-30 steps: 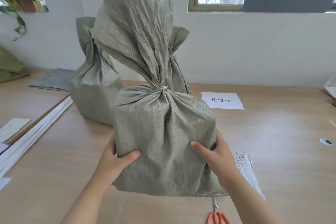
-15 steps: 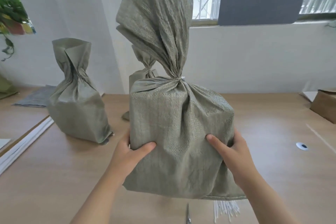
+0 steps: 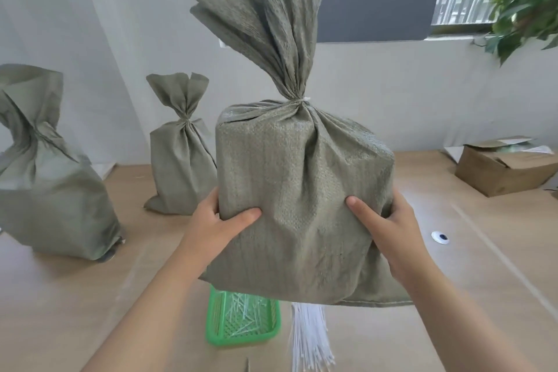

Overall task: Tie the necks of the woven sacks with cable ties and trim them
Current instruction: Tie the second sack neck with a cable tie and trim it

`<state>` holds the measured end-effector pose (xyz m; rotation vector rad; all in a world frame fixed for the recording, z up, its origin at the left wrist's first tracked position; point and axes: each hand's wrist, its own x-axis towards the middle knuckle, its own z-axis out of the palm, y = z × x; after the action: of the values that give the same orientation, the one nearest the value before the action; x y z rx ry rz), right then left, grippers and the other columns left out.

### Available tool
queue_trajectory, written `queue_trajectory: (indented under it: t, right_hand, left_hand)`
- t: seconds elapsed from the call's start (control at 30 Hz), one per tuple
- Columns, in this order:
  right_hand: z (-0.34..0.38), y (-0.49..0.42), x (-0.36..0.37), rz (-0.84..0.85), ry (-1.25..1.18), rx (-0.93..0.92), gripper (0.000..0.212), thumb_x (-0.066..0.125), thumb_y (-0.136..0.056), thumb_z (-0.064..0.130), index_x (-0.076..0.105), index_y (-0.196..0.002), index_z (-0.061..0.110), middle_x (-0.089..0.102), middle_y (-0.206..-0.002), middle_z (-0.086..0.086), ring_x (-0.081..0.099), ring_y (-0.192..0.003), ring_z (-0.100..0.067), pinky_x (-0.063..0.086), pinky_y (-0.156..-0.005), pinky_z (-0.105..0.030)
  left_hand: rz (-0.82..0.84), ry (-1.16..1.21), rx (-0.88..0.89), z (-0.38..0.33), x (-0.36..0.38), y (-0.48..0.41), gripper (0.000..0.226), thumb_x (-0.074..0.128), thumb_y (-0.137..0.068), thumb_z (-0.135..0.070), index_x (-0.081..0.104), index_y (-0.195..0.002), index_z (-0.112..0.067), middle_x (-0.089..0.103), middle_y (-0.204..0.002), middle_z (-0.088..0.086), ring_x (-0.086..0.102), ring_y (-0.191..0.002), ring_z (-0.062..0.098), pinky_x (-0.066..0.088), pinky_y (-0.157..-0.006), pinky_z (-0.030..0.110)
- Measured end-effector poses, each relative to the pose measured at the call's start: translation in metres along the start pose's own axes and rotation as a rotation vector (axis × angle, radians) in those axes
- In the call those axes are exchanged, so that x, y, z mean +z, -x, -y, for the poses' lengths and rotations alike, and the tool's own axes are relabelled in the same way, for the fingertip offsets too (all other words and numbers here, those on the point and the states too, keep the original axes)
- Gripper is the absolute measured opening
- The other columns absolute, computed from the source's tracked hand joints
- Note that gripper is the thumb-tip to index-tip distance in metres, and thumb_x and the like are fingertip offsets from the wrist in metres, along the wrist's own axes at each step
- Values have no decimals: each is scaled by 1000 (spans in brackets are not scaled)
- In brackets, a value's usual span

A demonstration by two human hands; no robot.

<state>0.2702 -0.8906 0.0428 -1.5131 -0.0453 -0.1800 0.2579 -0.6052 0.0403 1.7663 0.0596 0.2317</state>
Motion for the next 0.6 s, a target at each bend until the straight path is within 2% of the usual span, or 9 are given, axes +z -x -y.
queue_trajectory:
  t: [0.1, 0.2, 0.27, 0.37, 0.5, 0.6]
  right_hand:
    - [3, -37, -35, 14, 20, -23, 41, 83, -78, 34, 64, -114, 33, 75, -106, 10, 71, -100, -12, 58, -88, -45]
    - [7, -74, -62, 42, 39, -50, 42, 82, -78, 37, 63, -115, 36, 74, -108, 11, 70, -102, -12, 58, -88, -47]
    - [8, -99, -73, 52, 64, -64, 40, 82, -79, 37, 62, -114, 37, 73, -107, 11, 70, -101, -12, 59, -87, -47]
    - [2, -136, -79, 75, 82, -74, 36, 81, -80, 33, 63, -111, 36, 73, -105, 12, 71, -98, -9, 60, -85, -45]
    - [-18, -191, -72, 74, 118, -52, 36, 82, -79, 33, 62, -110, 34, 73, -105, 11, 70, -97, -8, 59, -86, -41]
    - [-39, -230, -58, 78, 110, -30, 35, 80, -82, 28, 60, -109, 35, 71, -107, 12, 69, -96, -3, 59, -82, -31]
  left_hand:
    - [-3, -21, 6, -17, 38, -23, 54, 90, -59, -40, 64, -106, -36, 75, -98, -22, 71, -94, 1, 55, -76, 24]
    - [-8, -60, 14, -28, 68, -51, 63, 85, -49, -51, 66, -107, -32, 76, -102, -13, 72, -97, 5, 56, -80, 29]
    - [11, -82, 12, -31, 81, -71, 61, 89, -52, -47, 66, -107, -30, 76, -103, -12, 72, -97, 4, 57, -82, 28]
    - [38, -126, -7, -29, 92, -104, 48, 92, -68, -29, 68, -109, -27, 76, -105, -10, 72, -97, 3, 58, -87, 31]
    - [43, -183, -6, -13, 97, -159, 47, 92, -68, -28, 68, -109, -28, 76, -105, -12, 71, -97, 4, 56, -87, 28]
    - [77, -197, -12, 2, 98, -202, 52, 91, -70, -26, 67, -116, -23, 74, -109, -12, 70, -100, 3, 56, -85, 22]
